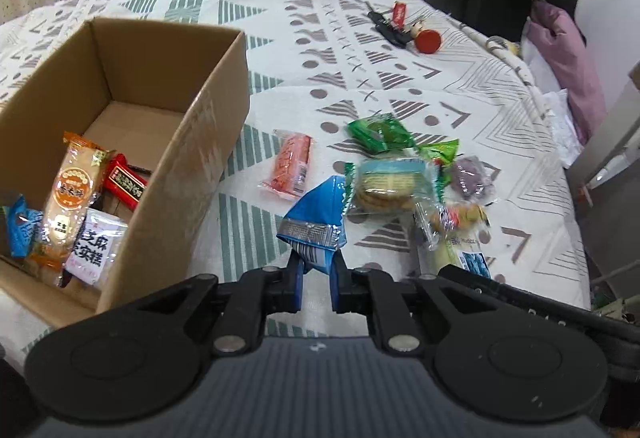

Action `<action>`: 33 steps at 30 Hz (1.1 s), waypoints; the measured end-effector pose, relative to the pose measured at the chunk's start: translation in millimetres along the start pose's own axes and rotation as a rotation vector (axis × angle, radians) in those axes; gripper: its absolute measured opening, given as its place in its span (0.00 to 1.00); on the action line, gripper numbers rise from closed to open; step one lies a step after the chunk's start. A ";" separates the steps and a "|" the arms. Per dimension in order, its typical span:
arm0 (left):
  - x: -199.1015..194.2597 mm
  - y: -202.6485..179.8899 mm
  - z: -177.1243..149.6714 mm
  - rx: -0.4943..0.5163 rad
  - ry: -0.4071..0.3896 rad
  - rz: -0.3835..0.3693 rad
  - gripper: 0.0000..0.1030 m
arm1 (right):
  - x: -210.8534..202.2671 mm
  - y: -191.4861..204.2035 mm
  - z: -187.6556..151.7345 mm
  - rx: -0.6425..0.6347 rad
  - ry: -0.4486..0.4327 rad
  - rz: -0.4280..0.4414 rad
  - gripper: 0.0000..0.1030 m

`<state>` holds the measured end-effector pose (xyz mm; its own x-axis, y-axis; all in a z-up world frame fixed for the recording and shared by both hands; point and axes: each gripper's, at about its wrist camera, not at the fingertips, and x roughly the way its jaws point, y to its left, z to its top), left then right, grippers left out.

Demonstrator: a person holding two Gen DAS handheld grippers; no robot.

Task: Organize snacks
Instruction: 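Grasp the blue wrapper with the left tool while the right tool grasps the white bread pack, then carry the blue wrapper and bread pack over the box while opening both tools to drop them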

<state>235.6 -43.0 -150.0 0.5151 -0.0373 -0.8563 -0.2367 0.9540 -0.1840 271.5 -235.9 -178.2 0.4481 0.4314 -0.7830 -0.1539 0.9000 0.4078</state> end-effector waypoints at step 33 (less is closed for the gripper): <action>-108.6 27.4 -8.4 -0.043 -0.135 -0.083 0.11 | -79.1 38.1 -20.2 0.000 -0.164 0.140 0.28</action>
<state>166.2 -15.3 -66.1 0.6395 -0.0725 -0.7653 -0.2221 0.9357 -0.2742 212.5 -234.5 -110.2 0.5598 0.5366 -0.6314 -0.2247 0.8318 0.5076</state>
